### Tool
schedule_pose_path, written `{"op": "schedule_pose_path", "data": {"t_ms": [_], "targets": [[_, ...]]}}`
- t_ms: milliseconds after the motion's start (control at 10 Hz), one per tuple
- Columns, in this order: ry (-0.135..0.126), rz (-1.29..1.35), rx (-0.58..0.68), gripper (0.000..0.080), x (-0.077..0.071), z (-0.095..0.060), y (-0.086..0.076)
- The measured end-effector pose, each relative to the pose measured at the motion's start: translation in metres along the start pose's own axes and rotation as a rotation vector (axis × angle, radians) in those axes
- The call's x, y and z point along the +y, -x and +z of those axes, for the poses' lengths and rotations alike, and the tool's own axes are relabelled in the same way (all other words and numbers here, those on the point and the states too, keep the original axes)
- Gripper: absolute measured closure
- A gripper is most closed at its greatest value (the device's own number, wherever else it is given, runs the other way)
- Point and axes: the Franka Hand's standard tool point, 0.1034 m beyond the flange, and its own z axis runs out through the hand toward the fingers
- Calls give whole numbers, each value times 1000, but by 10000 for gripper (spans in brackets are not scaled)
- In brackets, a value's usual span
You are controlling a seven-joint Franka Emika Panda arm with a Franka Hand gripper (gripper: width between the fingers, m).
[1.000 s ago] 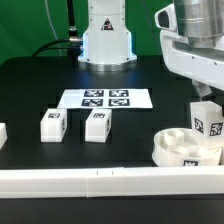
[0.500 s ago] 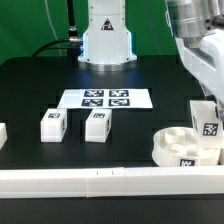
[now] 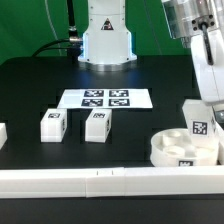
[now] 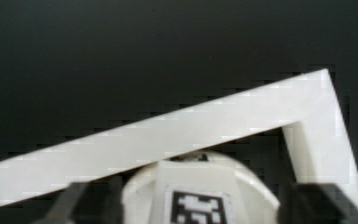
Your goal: Assemble stool
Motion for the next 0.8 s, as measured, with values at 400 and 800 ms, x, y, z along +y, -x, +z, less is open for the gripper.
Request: {"op": "schedule_pose_path", "data": {"t_ms": [400,800], "targets": [[-28,-138,-45,152,-4,-20,3],[1,-551,-12,151,-1,-19,4]]}}
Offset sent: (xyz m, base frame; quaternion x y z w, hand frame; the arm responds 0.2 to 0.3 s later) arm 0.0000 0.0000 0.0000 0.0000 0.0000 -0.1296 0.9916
